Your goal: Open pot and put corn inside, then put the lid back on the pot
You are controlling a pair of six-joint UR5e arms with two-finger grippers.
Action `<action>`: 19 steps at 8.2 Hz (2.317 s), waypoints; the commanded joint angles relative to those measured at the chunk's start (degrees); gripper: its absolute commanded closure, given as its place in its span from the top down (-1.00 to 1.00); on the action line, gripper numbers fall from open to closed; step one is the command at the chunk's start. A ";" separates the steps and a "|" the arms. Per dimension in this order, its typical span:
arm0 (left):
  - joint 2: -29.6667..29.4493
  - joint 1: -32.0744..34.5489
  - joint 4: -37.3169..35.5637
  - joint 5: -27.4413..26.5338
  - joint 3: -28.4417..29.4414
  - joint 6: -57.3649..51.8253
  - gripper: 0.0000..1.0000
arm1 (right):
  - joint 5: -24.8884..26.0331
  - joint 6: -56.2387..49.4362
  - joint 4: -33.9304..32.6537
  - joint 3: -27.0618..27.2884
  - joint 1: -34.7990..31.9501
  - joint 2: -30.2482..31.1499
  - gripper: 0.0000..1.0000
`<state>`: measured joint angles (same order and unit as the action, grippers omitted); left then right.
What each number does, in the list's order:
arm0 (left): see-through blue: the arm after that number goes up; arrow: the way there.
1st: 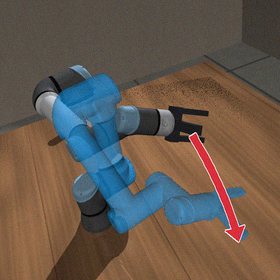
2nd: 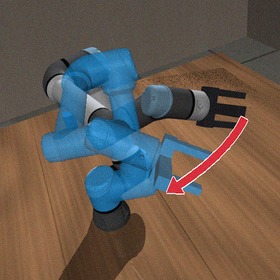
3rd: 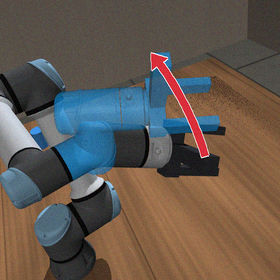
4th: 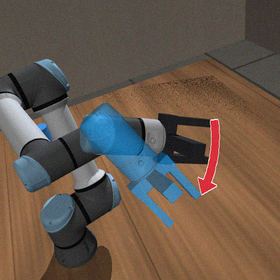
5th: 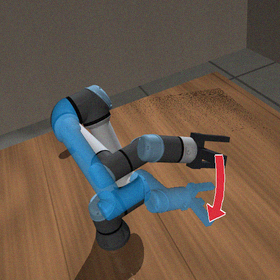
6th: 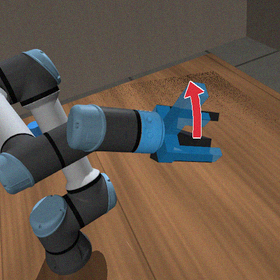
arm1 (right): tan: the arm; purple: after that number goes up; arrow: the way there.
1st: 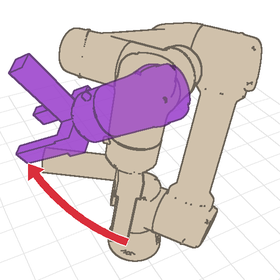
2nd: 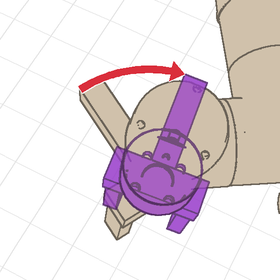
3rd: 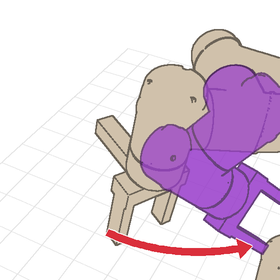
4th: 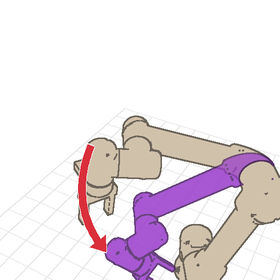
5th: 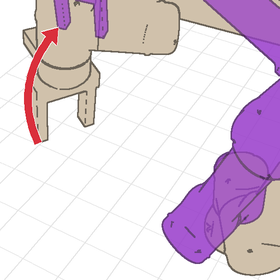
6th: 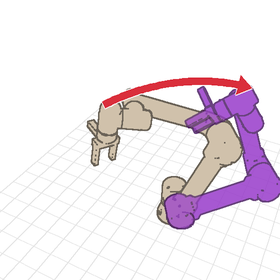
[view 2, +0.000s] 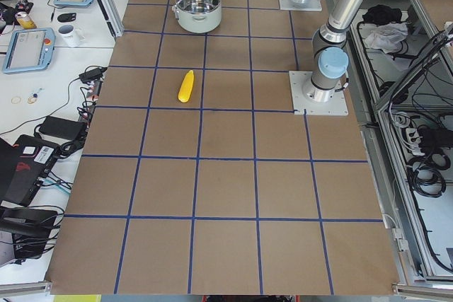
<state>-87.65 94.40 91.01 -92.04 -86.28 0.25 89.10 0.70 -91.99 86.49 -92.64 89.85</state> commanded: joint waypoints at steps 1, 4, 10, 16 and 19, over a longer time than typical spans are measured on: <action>0.55 0.09 0.04 0.28 0.06 -0.07 1.00 | -0.33 0.09 -0.12 -0.09 0.09 -0.11 1.00; -0.42 -0.70 -2.58 0.02 0.06 -0.60 1.00 | -0.33 0.26 -0.21 -0.09 0.18 -0.29 1.00; -3.57 -16.12 -3.46 -0.16 -0.20 16.21 1.00 | -1.21 5.16 -8.70 -2.72 -1.83 -7.82 1.00; -14.28 -19.78 -7.41 16.47 -0.82 56.42 1.00 | -1.03 15.20 -15.94 -3.87 -8.26 -19.87 1.00; -22.90 -21.18 -18.38 17.68 -0.73 60.46 1.00 | -0.33 15.38 -15.33 -2.30 -8.26 -20.24 1.00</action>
<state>-105.89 74.02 79.93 -75.67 -87.01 56.94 88.61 15.76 -107.57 82.91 -100.86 69.93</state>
